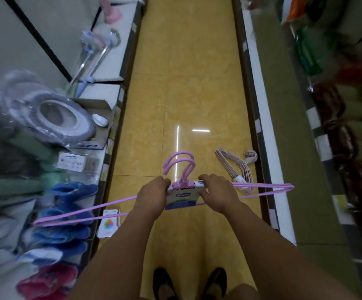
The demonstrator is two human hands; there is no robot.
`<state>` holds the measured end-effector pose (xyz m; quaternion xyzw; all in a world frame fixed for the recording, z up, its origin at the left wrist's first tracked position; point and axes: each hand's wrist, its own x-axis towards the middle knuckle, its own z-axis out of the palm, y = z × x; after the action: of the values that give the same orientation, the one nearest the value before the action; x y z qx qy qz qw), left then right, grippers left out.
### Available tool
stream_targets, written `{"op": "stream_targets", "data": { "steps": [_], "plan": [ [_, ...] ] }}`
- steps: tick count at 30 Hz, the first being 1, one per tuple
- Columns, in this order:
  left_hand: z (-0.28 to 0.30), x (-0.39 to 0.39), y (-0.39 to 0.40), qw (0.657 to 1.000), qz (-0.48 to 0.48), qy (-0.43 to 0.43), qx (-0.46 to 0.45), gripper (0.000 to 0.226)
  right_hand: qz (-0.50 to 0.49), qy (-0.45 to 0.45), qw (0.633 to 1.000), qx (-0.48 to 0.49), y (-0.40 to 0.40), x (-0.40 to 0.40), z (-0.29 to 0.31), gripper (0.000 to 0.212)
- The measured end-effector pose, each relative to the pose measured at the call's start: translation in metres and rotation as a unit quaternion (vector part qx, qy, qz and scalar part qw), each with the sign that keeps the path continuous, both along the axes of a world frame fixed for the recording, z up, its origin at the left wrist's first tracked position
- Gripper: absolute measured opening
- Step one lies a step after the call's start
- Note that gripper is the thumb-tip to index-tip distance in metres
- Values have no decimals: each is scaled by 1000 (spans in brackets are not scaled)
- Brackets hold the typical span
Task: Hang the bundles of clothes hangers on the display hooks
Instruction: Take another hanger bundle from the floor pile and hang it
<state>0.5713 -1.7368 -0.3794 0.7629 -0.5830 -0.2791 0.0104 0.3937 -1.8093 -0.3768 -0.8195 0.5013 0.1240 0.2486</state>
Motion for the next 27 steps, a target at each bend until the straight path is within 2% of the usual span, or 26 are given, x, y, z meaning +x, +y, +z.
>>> {"op": "stream_targets", "data": {
  "steps": [6,10,14,18,27],
  "plan": [
    [117,10,35,997,49,30,-44,12,57,9,997,-57,24,34,119,14],
    [170,15,64,993,85,46,-65,16,84,17,992,-88,41,45,176,12],
    [201,13,84,993,92,14,-70,23,114,17,988,-102,54,54,218,14],
    [223,2,106,987,138,-19,-85,17,152,10,981,-123,68,55,243,18],
    [255,-31,176,962,247,-24,-112,14,260,-19,956,-138,120,42,276,22]
  ]
}}
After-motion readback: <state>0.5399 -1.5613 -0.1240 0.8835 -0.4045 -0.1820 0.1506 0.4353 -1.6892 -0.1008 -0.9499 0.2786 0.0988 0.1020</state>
